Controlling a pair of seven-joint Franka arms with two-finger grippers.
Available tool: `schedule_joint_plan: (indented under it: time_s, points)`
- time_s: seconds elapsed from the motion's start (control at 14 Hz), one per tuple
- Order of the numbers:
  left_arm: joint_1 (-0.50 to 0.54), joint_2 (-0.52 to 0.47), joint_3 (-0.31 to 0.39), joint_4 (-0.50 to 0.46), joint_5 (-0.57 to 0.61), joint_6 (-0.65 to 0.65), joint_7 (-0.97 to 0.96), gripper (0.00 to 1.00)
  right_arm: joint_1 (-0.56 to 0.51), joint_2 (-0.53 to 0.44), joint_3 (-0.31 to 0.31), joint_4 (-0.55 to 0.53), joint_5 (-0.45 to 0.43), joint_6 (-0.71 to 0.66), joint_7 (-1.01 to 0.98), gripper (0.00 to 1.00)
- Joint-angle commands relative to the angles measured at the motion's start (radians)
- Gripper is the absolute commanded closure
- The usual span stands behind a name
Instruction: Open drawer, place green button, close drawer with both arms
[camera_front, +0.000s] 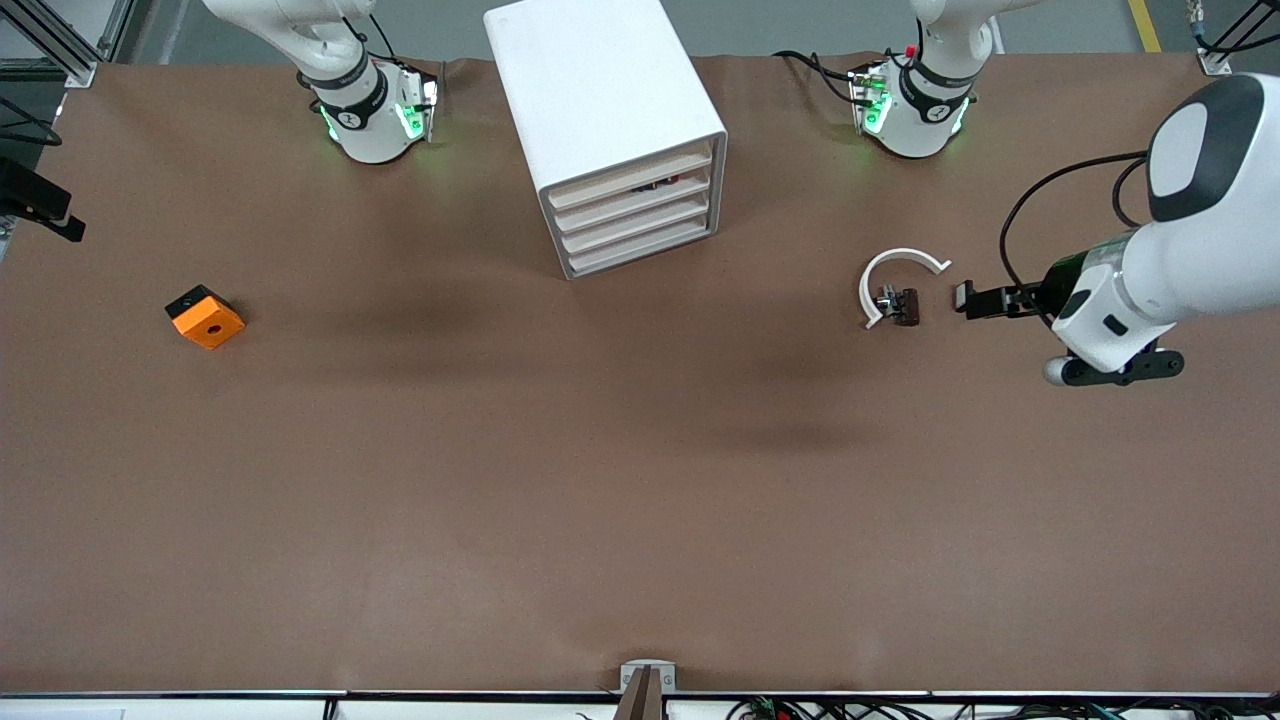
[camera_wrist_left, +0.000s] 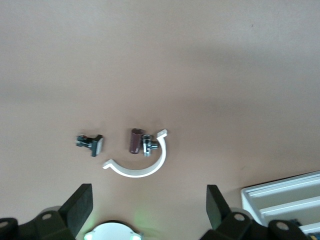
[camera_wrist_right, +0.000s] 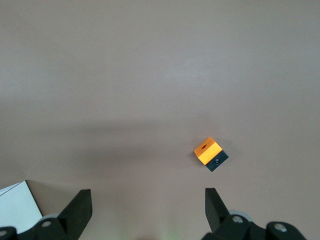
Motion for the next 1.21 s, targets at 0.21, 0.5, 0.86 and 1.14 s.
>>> schedule_joint_plan:
  time_s: [0.21, 0.5, 0.86, 1.14]
  points:
    - [0.032, -0.159, -0.005, -0.165, 0.021, 0.09, 0.09, 0.0, 0.001, -0.022, -0.001, -0.016, -0.016, 0.009, -0.005, 0.0]
    - [-0.204, -0.208, 0.241, -0.222, 0.021, 0.126, 0.1, 0.0, -0.002, -0.022, -0.005, -0.016, -0.011, 0.005, -0.005, 0.0]
    - [-0.321, -0.217, 0.356, -0.219, 0.021, 0.126, 0.105, 0.0, -0.004, -0.019, -0.005, -0.013, -0.009, 0.005, -0.005, 0.0]
    - [-0.321, -0.214, 0.354, -0.211, 0.021, 0.128, 0.105, 0.0, -0.004, -0.017, -0.005, -0.011, -0.006, 0.008, -0.003, 0.0]
